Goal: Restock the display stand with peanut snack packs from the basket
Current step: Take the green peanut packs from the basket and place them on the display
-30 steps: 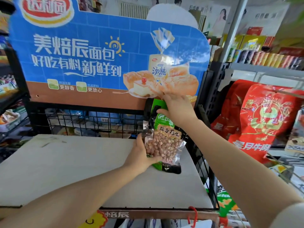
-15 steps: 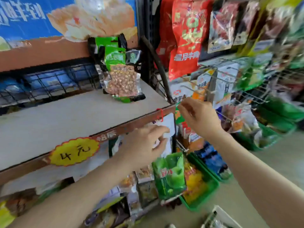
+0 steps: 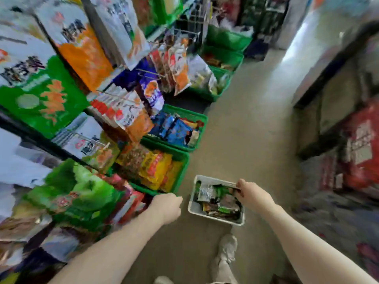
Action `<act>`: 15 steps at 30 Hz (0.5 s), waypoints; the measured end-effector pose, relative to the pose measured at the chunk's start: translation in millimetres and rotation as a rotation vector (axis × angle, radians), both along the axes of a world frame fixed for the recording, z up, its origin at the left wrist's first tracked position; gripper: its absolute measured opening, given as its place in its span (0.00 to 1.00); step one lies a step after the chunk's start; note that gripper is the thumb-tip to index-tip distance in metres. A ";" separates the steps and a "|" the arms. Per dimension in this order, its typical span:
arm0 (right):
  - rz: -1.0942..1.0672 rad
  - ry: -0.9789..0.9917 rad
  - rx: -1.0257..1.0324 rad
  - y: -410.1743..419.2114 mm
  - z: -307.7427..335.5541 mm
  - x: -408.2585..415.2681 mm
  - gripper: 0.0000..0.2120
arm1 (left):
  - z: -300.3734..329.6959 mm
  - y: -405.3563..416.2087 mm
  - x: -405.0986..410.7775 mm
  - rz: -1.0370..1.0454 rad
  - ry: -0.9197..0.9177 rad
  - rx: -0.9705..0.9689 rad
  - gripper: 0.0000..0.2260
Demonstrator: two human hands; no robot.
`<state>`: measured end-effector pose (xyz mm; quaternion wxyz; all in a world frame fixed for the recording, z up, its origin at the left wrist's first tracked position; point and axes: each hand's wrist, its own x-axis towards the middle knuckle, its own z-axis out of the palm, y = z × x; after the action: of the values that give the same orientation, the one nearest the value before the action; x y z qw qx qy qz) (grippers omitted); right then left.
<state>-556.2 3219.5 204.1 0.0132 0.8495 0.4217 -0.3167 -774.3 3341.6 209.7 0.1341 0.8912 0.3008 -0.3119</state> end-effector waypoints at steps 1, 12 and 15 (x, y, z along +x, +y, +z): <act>-0.021 0.001 -0.017 -9.6 -14.5 18.1 0.14 | -18.9 -2.3 18.3 0.014 0.028 -0.024 0.13; -0.129 0.176 -0.280 -37.3 -262.2 131.4 0.13 | -281.4 -3.6 162.9 0.153 0.200 -0.208 0.15; -0.226 0.222 -0.230 -24.7 -347.9 137.3 0.11 | -365.2 12.5 182.9 0.077 0.202 -0.157 0.16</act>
<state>-419.0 3194.8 -143.9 0.0279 0.8442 0.2838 -0.4540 -591.4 3354.1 -155.5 0.1842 0.8298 0.3215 -0.4174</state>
